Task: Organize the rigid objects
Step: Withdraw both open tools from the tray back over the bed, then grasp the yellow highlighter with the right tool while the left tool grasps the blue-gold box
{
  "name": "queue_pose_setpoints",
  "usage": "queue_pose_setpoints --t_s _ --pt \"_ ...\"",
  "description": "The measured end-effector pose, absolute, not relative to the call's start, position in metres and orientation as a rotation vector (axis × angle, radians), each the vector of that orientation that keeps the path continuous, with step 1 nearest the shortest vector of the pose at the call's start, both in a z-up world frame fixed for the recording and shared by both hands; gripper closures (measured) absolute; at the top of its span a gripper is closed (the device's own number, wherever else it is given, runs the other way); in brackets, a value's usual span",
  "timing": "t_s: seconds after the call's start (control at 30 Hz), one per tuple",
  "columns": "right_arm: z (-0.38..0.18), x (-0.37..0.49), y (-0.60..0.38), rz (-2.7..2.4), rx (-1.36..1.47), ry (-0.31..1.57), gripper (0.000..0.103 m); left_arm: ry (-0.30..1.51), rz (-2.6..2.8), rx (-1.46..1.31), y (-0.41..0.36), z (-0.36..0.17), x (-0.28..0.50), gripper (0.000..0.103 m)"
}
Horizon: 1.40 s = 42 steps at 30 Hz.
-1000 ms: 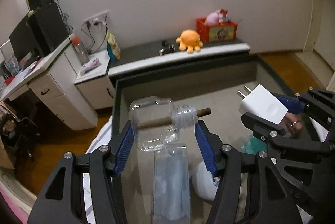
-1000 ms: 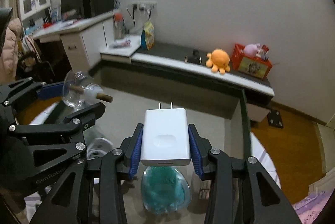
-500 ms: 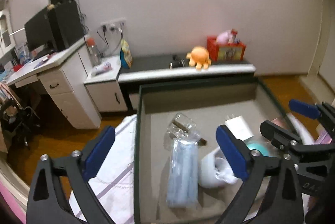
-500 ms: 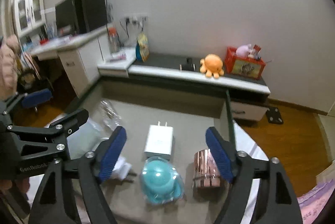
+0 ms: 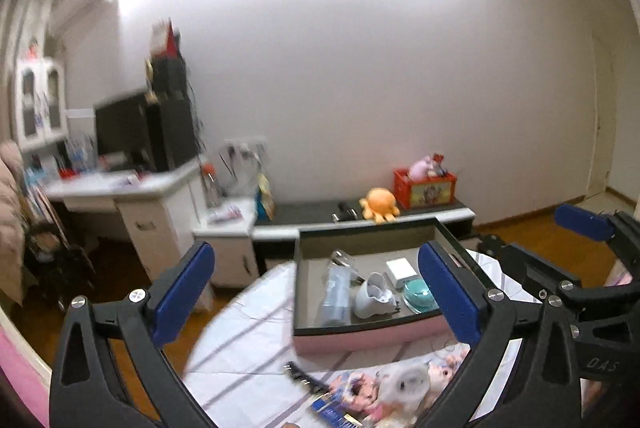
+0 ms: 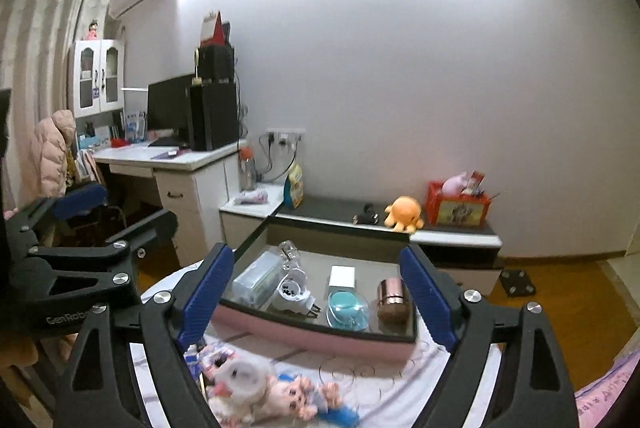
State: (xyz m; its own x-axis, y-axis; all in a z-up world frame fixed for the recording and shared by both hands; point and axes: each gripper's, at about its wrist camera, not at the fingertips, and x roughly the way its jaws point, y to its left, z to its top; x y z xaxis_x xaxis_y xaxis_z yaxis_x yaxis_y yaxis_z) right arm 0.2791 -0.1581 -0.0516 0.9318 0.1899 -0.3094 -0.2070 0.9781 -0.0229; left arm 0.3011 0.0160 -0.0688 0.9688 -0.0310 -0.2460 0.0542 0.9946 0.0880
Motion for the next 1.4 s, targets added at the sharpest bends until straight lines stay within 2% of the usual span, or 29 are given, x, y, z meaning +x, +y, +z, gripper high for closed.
queue_pose_setpoints --t_s 0.07,0.13,0.27,0.63,0.87,1.4 --pt "-0.050 0.256 -0.158 0.189 -0.059 0.264 0.012 0.199 -0.022 0.099 0.017 -0.067 0.275 0.000" --pt "-0.050 0.236 -0.159 0.174 -0.056 0.225 0.000 0.171 -0.015 0.091 0.019 -0.065 0.254 0.000" --pt "-0.050 0.198 -0.162 0.143 -0.065 0.158 0.000 0.134 -0.020 0.081 0.017 -0.070 0.222 0.000" --pt "-0.071 0.159 -0.170 0.134 -0.045 0.191 0.000 0.130 -0.002 0.102 0.009 -0.090 0.179 0.000" --pt "-0.092 0.155 -0.170 0.127 -0.058 0.251 0.000 0.216 -0.023 0.075 0.010 -0.117 0.184 0.000" --pt "-0.195 0.202 -0.167 0.152 0.002 0.596 0.000 0.556 -0.025 0.085 0.019 -0.217 0.223 0.000"
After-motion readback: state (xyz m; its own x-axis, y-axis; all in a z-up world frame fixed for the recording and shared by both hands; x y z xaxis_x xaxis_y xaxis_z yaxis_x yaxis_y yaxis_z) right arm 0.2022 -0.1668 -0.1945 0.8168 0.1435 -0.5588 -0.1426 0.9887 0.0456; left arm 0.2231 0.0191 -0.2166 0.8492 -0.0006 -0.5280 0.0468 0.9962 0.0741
